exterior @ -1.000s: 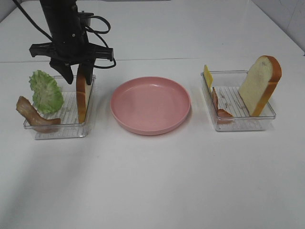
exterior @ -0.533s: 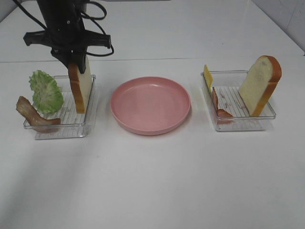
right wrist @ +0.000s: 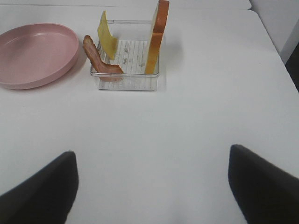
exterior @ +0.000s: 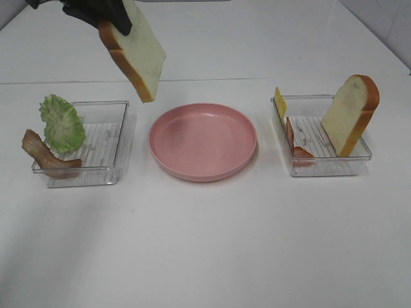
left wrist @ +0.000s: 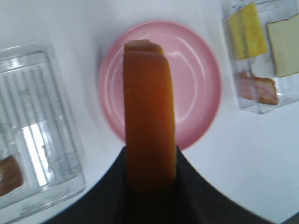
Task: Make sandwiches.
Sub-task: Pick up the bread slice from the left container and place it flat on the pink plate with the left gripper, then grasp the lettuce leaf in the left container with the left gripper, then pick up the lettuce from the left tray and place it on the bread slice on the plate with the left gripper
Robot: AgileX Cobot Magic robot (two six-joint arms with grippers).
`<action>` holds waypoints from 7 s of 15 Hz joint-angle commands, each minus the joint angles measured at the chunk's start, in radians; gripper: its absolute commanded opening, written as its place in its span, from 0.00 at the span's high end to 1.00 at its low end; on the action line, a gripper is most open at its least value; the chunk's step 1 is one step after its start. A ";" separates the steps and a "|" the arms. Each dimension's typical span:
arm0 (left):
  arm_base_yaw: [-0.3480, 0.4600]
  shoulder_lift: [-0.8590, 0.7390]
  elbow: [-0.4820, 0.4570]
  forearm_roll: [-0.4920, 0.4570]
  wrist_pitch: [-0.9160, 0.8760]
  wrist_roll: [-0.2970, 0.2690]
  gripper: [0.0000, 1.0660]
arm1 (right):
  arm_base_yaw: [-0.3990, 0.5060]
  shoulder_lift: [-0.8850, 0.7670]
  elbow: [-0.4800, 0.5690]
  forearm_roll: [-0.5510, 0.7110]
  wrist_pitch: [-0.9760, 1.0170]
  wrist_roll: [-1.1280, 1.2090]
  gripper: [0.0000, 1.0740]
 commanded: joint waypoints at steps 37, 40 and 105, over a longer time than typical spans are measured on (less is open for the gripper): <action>-0.021 0.467 -0.001 -0.553 -0.118 0.347 0.19 | -0.008 -0.012 0.001 0.002 -0.012 -0.011 0.23; -0.021 0.436 -0.001 -0.452 -0.119 0.335 0.19 | -0.008 -0.012 0.001 0.002 -0.012 -0.011 0.23; -0.035 0.275 0.000 -0.515 -0.200 0.282 1.00 | -0.008 -0.012 0.001 0.002 -0.012 -0.011 0.23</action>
